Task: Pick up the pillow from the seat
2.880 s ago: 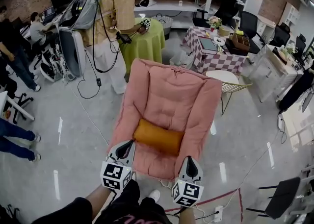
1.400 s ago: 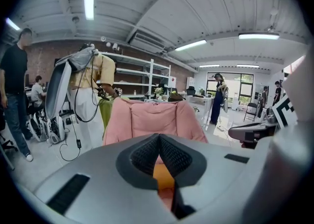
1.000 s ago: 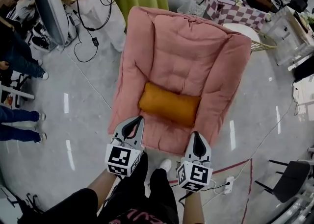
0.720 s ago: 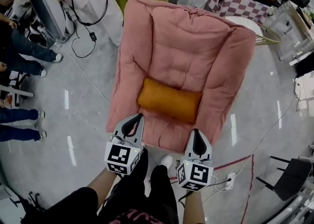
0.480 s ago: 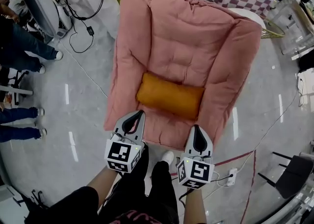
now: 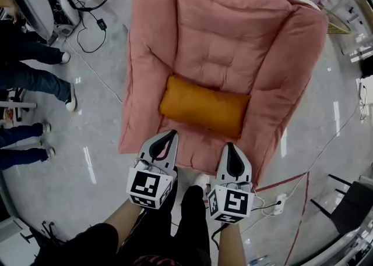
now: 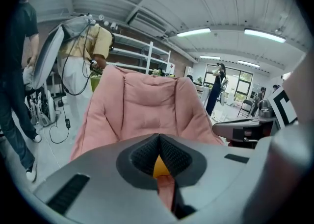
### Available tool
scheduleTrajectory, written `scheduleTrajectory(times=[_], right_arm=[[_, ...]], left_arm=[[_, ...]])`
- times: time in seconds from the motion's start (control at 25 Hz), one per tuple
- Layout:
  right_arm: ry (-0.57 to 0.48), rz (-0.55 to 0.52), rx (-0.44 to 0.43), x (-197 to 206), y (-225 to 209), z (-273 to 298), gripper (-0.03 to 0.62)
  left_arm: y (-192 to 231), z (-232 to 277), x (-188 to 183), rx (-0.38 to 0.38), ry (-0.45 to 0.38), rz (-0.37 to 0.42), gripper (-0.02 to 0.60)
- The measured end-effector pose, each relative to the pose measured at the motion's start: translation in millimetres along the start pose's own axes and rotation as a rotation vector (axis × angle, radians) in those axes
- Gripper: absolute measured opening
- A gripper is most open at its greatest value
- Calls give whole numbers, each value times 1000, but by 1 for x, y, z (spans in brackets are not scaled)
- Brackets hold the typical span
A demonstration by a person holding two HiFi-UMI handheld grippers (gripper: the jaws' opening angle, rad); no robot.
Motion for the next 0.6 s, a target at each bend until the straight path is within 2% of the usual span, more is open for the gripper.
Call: scheduleTrajectory(times=[0.16, 0.6], right_arm=[[-1, 1, -9, 8, 5, 11, 21], [-6, 11, -31, 11, 21, 33, 21]], left_arm=[[3, 4, 4, -9, -21, -5, 9], [5, 24, 14, 16, 3, -32, 9]])
Point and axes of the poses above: the fingertips, and each gripper's own axes: z forward along the fingers, y to its left, x out of its underside, the point moved 2 cm from there along -z, backward along the fingers, and after that the axes turned 4 degrees about -z, right-handed, at the moved point
